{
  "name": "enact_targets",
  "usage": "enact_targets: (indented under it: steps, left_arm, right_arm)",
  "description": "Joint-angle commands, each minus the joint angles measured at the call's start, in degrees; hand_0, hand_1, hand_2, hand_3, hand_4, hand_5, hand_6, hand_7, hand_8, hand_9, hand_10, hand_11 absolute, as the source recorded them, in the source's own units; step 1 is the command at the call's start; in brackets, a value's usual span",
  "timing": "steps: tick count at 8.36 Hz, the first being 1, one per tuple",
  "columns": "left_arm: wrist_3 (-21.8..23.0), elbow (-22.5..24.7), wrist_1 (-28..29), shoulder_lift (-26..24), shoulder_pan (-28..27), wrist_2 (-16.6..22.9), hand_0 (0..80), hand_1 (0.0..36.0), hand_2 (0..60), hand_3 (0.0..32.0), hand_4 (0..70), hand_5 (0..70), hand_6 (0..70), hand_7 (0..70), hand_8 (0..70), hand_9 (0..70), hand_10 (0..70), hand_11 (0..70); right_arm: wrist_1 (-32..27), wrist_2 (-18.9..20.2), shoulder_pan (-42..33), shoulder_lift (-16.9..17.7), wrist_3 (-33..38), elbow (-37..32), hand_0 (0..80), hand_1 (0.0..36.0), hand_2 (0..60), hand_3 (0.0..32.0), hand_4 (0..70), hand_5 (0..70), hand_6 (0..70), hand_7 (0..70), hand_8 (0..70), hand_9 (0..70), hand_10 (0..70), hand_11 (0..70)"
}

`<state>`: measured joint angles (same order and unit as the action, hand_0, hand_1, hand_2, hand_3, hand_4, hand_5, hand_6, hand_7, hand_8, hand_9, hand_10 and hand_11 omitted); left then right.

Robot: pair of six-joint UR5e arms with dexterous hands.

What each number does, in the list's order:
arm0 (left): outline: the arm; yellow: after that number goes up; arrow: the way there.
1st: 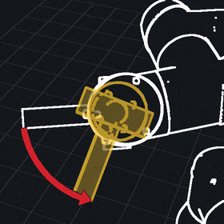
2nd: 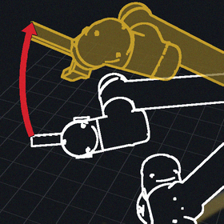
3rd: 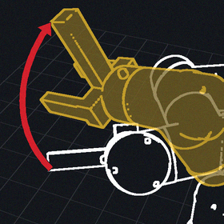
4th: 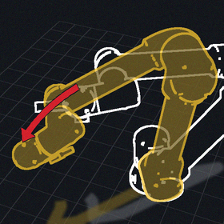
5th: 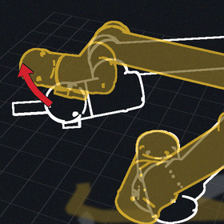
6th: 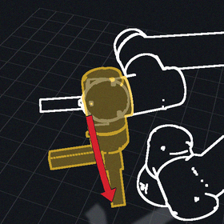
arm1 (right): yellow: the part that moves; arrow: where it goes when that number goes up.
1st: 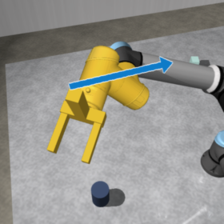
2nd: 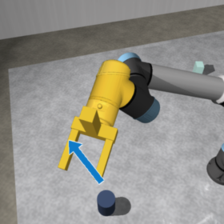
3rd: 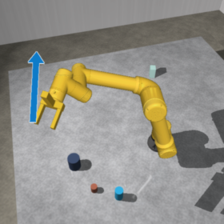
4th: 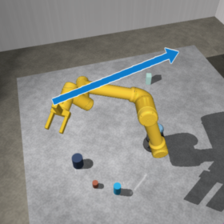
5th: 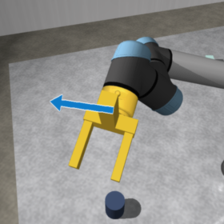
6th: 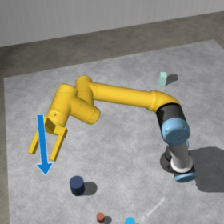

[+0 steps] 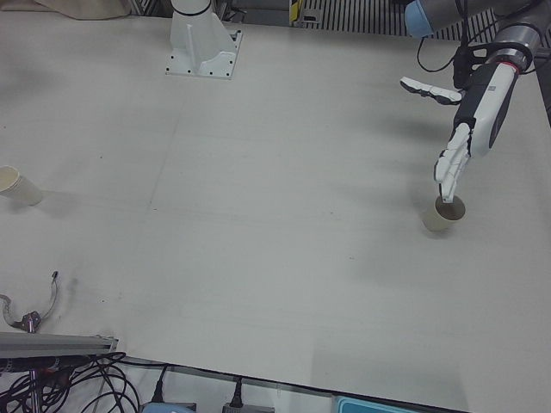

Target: Pour water

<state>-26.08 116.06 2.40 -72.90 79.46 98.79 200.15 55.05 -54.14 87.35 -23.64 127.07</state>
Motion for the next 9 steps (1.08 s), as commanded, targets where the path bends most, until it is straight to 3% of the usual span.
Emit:
enact_targets:
  steps: [1, 2, 3, 4, 5, 6, 7, 9]
  left_arm:
    - [-1.0, -8.8, 6.3, 0.0, -0.3, -2.5, 63.2, 11.5, 0.0, 10.4, 5.1, 0.0, 0.0, 0.0, 0.0, 0.0, 1.2, 4.2]
    - [-0.9, -13.7, 9.5, -0.4, -0.8, -3.4, 63.1, 12.0, 0.0, 11.0, 4.0, 0.0, 0.0, 0.0, 0.0, 0.0, 1.4, 4.6]
    - [-0.9, -19.2, 13.3, -0.7, -1.0, -4.5, 60.6, 10.2, 0.0, 16.0, 2.6, 0.0, 0.0, 0.0, 0.0, 0.0, 1.3, 4.3]
    - [-1.0, -23.1, 16.2, -0.7, -1.0, -4.7, 62.0, 9.8, 0.0, 18.0, 2.8, 0.0, 0.0, 0.0, 0.0, 0.0, 1.2, 4.1]
    - [-1.0, -28.0, 20.0, -0.6, -0.9, -5.4, 64.2, 11.7, 0.0, 7.8, 5.1, 0.0, 0.0, 0.0, 0.0, 0.0, 1.3, 4.5]
    - [-1.0, -31.8, 23.5, 0.3, -0.8, -6.2, 64.6, 13.3, 0.0, 0.0, 8.0, 0.0, 0.0, 0.0, 0.0, 0.0, 1.8, 5.3]
    - [-1.5, -35.9, 27.5, 0.8, -0.8, -6.2, 63.2, 13.2, 0.0, 0.0, 9.3, 0.0, 0.0, 0.0, 0.0, 0.0, 1.2, 4.4]
    - [-6.9, -35.9, 29.9, 0.8, -1.2, -5.0, 61.3, 12.9, 0.0, 0.0, 9.3, 0.0, 0.0, 0.0, 0.0, 0.0, 1.2, 4.4]
  right_arm:
    - [0.0, 0.1, -0.3, 2.5, -6.1, -0.2, 52.1, 22.6, 22.0, 17.4, 0.0, 7.9, 11.0, 4.2, 1.6, 0.0, 0.0, 0.0]
    - [0.0, 0.2, -0.2, 2.5, -6.8, -0.7, 51.8, 22.6, 18.8, 14.2, 0.0, 7.0, 6.0, 0.0, 0.2, 0.0, 0.0, 0.0]
    - [0.0, 0.2, 0.1, 2.4, -6.9, -0.9, 51.4, 22.4, 16.0, 16.2, 0.0, 6.8, 3.4, 0.0, 0.0, 0.0, 0.0, 0.0]
    - [0.0, 0.2, -0.1, 2.4, -6.9, -1.0, 51.1, 22.1, 16.1, 16.0, 0.0, 7.0, 4.1, 0.0, 0.0, 0.0, 0.0, 0.0]
    - [0.0, 0.2, -0.1, 2.5, -7.0, -1.0, 51.2, 22.0, 16.4, 13.8, 0.0, 7.1, 4.9, 0.0, 0.0, 0.0, 0.0, 0.0]
    - [0.0, 0.5, 0.0, 2.5, -7.1, -1.6, 50.8, 21.4, 16.7, 7.8, 0.0, 7.0, 6.4, 0.0, 1.5, 0.0, 0.0, 0.0]
    - [0.0, 0.5, 0.4, 2.5, -7.1, -2.1, 51.0, 21.7, 16.0, 7.6, 0.0, 6.7, 5.2, 0.0, 0.4, 0.0, 0.0, 0.0]
    - [0.0, 0.4, 2.3, 2.1, -7.1, -4.3, 50.0, 20.4, 15.4, 7.8, 0.0, 6.4, 5.5, 0.0, 1.4, 0.0, 0.0, 0.0]
